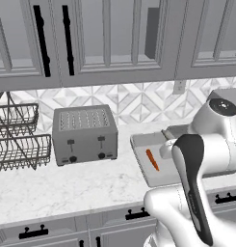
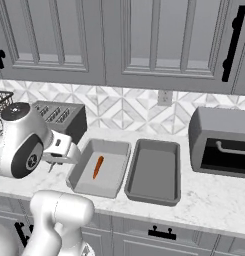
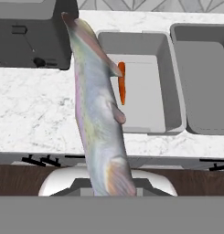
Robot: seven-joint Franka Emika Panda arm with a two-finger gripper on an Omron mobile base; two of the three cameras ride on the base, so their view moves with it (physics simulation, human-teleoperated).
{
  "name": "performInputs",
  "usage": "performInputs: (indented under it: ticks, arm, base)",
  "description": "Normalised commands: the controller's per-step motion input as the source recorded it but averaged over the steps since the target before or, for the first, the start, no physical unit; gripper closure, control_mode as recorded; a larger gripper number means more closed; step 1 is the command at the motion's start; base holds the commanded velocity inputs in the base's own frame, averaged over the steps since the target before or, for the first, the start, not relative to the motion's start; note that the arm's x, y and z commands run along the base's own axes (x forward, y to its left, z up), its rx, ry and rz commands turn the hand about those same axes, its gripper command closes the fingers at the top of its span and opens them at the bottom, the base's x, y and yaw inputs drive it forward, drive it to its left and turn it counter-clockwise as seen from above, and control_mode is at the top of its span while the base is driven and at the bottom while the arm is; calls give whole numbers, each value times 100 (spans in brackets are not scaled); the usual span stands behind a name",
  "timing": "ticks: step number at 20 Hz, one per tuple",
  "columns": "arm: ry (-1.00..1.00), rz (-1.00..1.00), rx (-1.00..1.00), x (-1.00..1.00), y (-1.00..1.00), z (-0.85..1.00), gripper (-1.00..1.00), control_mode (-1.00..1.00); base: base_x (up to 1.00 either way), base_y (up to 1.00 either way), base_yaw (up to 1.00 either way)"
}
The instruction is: Place one carrot and one fish in each tupperware on the nearby counter, to pack two identical lunches.
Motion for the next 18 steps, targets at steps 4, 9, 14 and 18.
performInputs:
  ticks: [4,9,14,18]
  arm:
    - [0,0,0,0,0,0,100,100]
    - [1,-7,2,39,-31,-17,100,-100]
    - [9,-12,7,81,-42,-31,100,-100]
    - [9,-11,4,100,-21,-48,100,-100]
  base:
    - [34,-4,0]
    - [0,0,0]
    - [0,0,0]
    - [0,0,0]
